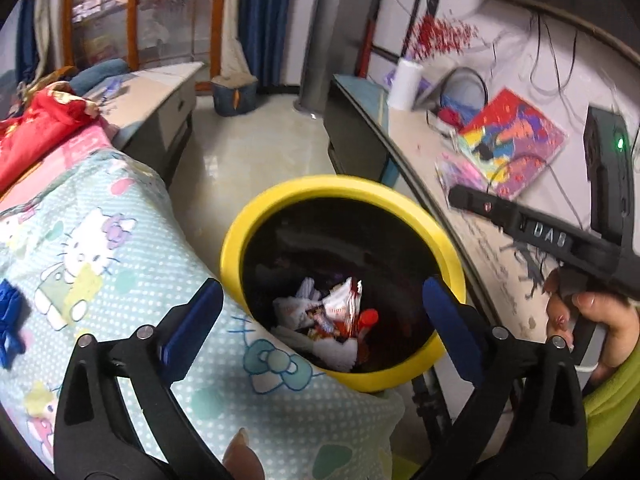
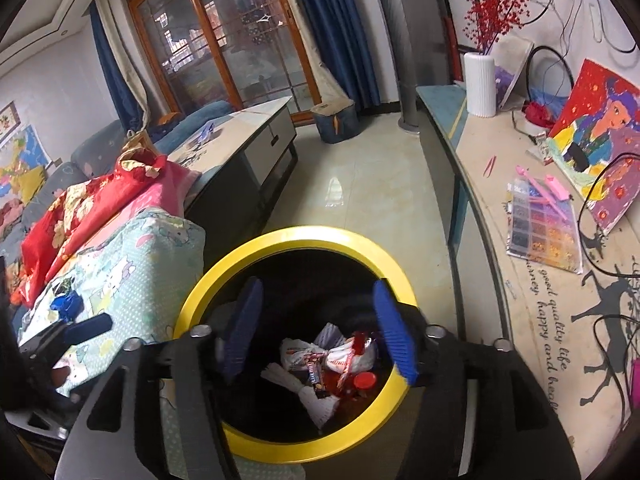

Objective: Collect trash
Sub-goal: 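Move both open tools back over the blue cloth and green snack bag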

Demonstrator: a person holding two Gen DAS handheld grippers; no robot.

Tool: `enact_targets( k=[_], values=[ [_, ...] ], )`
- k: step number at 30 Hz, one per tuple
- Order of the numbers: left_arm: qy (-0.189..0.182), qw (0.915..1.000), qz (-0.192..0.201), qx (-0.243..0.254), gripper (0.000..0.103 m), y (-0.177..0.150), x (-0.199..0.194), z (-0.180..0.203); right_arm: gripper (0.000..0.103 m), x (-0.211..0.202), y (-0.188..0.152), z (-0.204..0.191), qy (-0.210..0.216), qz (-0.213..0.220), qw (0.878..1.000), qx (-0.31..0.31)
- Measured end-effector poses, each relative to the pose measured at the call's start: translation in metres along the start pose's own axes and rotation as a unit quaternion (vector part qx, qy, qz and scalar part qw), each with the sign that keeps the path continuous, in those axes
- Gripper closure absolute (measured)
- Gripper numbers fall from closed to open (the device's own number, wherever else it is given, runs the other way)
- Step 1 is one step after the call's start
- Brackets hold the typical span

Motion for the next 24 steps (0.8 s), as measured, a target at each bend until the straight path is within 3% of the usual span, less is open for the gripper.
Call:
enact_targets(
  k=[10, 24],
  values=[
    [0.017, 0.9996, 0.022, -0.006, 0.011, 0.007, -0.022, -0.006, 0.023, -0.013, 0.005, -0.017, -0.011, 0.02, 1.0, -0.018],
    [0.051, 0.9964, 0.064, -0.023, 0.011, 0.011, -0.061, -0.029, 0.023, -0.036, 0.013, -0.049, 0.005, 0.046, 0.998, -0.045]
  ],
)
Point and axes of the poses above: each gripper's, at about its wrist camera, not at the fingertips, and x roughly the way its jaws point, z to its right, y to its top, the point moved 6 cm from there along x, roughly the way its jaws point, and after that the axes turned 8 degrees about -y, right-handed, at the moved point
